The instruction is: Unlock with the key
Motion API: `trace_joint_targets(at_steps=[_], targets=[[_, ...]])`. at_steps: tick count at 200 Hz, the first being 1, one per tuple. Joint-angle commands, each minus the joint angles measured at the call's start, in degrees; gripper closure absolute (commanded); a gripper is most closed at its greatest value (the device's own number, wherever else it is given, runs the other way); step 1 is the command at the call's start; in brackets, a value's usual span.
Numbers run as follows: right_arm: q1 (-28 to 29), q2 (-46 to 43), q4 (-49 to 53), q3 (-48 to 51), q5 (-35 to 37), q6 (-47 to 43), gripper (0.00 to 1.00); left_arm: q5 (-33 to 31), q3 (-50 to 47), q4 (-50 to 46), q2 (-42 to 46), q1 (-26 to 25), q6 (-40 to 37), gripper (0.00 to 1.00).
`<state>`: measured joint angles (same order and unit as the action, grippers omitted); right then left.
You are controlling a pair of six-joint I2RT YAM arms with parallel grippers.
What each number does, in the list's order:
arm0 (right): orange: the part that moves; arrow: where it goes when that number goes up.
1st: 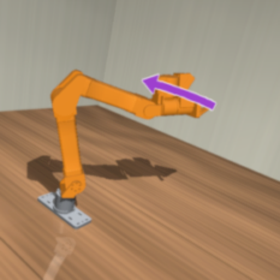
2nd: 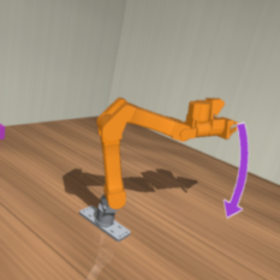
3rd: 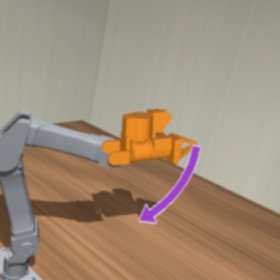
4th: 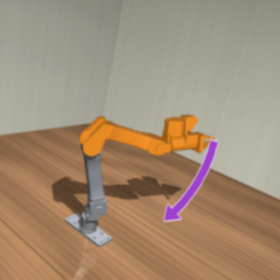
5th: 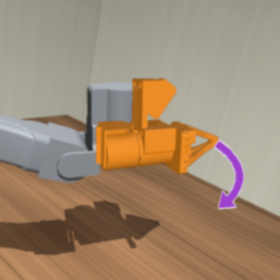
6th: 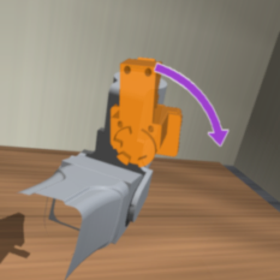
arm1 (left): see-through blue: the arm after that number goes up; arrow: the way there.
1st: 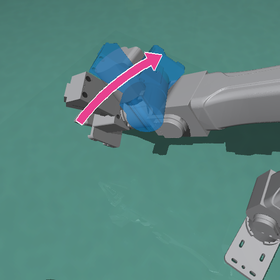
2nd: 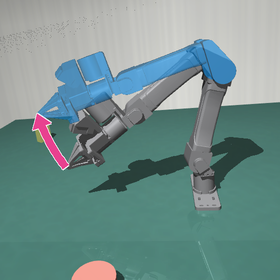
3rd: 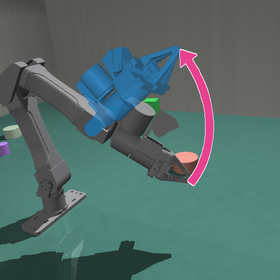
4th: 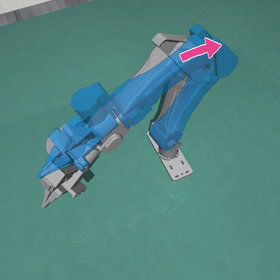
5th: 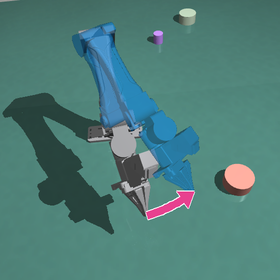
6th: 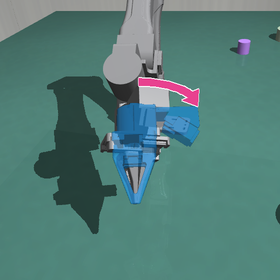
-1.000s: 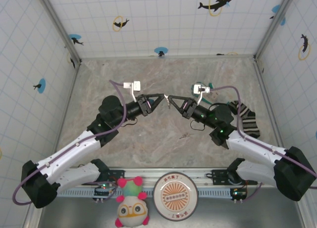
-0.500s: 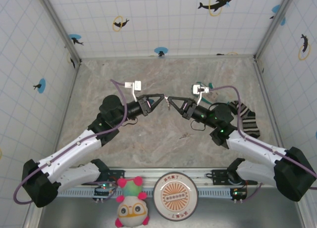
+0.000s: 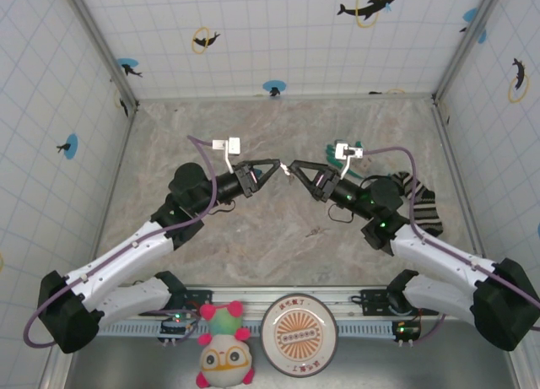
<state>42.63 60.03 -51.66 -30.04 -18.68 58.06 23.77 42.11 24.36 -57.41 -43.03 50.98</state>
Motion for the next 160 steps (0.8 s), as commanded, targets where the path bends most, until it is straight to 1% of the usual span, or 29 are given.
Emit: trace_joint_targets(at_steps=[1,44,68,93,109,135,160], targets=[[1.0,-0.2,-2.9,0.7,1.3,0.1,0.57,-0.4,-0.8,2.9,0.2,0.1,0.9,1.0],[1.6,1.0,-5.1,0.6,0.7,0.7,0.68,-1.0,-0.9,2.6,0.5,0.1,0.9,1.0],[1.8,1.5,-4.4,0.3,0.2,0.6,0.66,-1.6,-1.2,2.7,0.9,0.1,1.0,1.0],[2.2,1.7,-4.5,0.3,-0.2,0.5,0.68,-2.0,-1.3,2.7,1.0,0.1,1.0,1.0],[2.3,1.8,-4.6,0.3,-0.2,0.5,0.71,-1.9,-1.4,2.6,1.0,0.1,1.0,1.0],[2.3,2.0,-4.2,0.2,-0.4,0.4,0.73,-2.0,-1.5,2.6,1.2,0.1,1.1,1.0],[2.3,2.5,-3.6,0.2,-0.3,0.2,0.69,-2.2,-1.4,2.8,1.3,0.1,1.1,1.0]])
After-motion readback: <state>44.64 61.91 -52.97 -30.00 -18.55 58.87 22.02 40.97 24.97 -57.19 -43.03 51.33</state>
